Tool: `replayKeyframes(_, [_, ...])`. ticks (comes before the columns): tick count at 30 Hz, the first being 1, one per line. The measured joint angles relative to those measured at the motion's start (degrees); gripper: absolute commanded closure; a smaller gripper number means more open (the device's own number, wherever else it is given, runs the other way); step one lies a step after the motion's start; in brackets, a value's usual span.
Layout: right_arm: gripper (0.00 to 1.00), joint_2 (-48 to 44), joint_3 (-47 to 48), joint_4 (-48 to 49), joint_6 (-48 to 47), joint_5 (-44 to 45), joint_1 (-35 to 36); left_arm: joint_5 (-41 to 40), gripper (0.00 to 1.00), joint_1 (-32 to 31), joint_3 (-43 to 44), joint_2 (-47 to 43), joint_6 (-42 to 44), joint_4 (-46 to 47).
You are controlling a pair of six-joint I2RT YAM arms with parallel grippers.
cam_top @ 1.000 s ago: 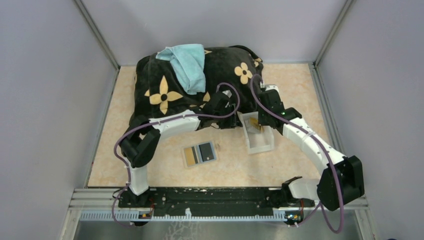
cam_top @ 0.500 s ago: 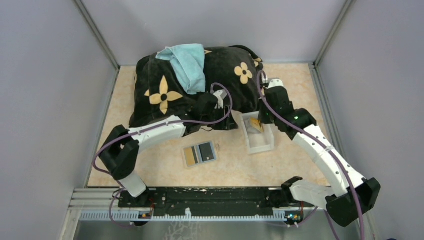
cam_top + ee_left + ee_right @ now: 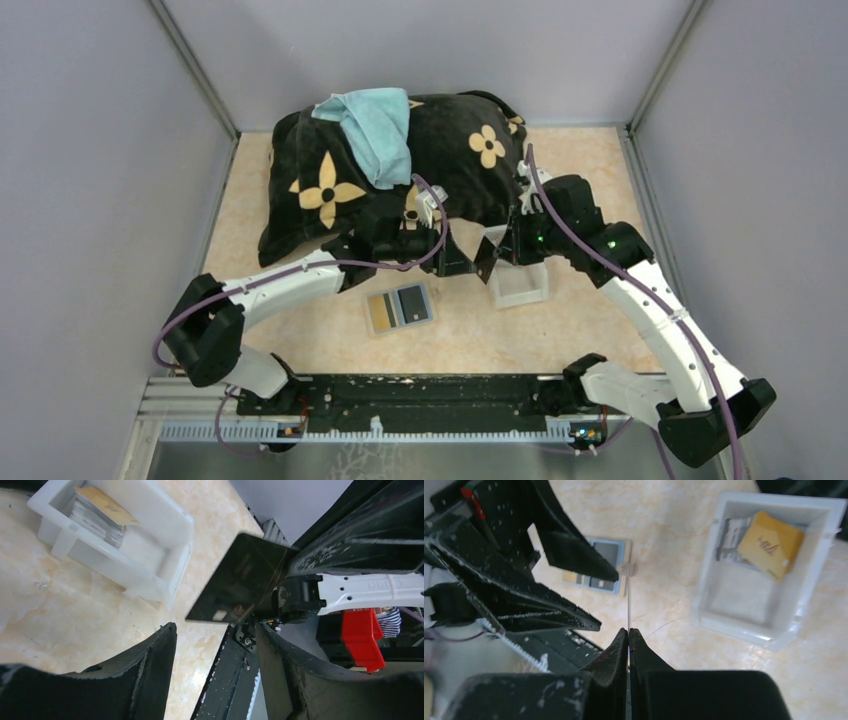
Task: Put the credit cards into the card holder
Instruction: Pick up the credit card from the storage box.
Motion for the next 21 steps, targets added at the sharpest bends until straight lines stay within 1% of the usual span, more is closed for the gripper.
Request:
replayKeyframes(5, [1.00,-2.1,-3.2,0.5,2.9,-8.3,0.0,2.8,0.32,1.3,-2.5,-2.6,-0.1,2.9])
replayKeyframes(11, [1.00,-2.7,-5.9,2.1,6.0,-15.3,0.0,6.7,0.32,4.2,-5.4,-3.2,-1.4,6.0])
replayKeyframes(19, [1.00,-2.3,-7.2,5.4,8.6,-20.1,0.0,15.6,0.34,6.5,-7.3,-3.2,-5.2,12.3])
replayKeyframes(21, [1.00,-1.7,-7.4,6.2,8.9,-20.7,0.0,17.8,0.37,6.5,-7.6,-3.1,-6.1,13.9])
